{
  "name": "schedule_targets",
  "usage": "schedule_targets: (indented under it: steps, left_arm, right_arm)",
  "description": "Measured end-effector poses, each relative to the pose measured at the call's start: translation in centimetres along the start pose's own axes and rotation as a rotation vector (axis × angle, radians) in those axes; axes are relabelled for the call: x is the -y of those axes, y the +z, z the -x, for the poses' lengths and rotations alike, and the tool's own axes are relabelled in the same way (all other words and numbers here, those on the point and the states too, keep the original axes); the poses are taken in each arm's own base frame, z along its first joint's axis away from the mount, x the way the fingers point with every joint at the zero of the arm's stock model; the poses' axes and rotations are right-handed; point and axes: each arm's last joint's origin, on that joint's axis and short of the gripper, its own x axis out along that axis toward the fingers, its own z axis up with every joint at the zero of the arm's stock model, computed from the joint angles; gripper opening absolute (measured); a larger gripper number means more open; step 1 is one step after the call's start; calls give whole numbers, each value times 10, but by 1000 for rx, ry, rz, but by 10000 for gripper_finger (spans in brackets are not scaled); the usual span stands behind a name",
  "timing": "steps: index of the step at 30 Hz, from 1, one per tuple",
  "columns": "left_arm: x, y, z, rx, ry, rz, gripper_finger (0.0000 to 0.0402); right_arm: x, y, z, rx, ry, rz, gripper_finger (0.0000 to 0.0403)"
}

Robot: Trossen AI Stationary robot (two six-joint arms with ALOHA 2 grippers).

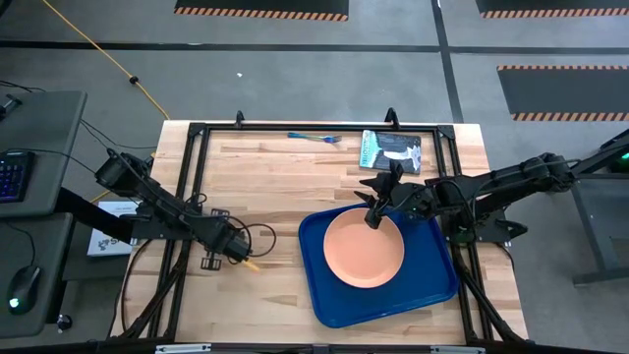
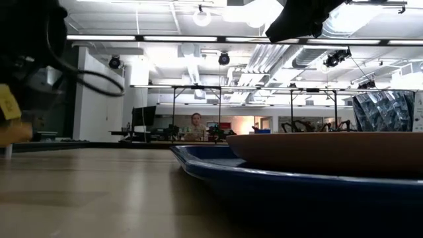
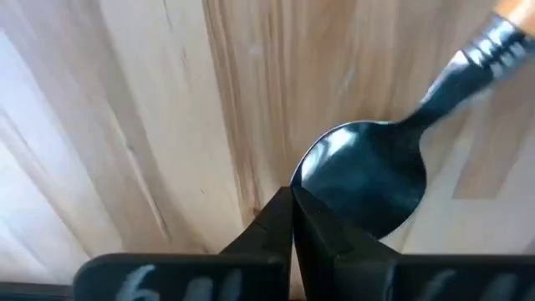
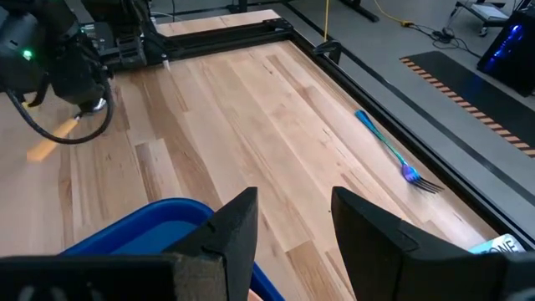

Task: Pick and place plate/cup/fork/spoon on tray
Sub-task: Put the orange spoon on the blue table tray to the left of the orange plate

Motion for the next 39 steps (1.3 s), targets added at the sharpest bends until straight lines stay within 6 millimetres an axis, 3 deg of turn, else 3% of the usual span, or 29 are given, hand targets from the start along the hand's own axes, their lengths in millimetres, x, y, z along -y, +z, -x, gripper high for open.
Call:
schedule_targets:
  steps: [14, 20, 24, 33, 39]
  left_arm:
    - [0, 14, 32, 93, 112, -63, 0]
    - [-5, 11, 47, 108, 166, 23, 8]
    - [-16, 5, 48, 99, 73, 158, 41]
    - [-53, -9, 33, 110, -249, 482, 156]
    - [-76, -11, 19, 102, -375, 655, 196]
  right_arm:
    - [0, 0, 0, 0, 0, 0, 146]
    - [0, 0, 0, 0, 0, 0, 146]
    - [0, 0, 0, -1, -1, 1, 146]
    - [1, -2, 0, -19, -6, 13, 146]
    - [-4, -7, -9, -50, -15, 36, 146]
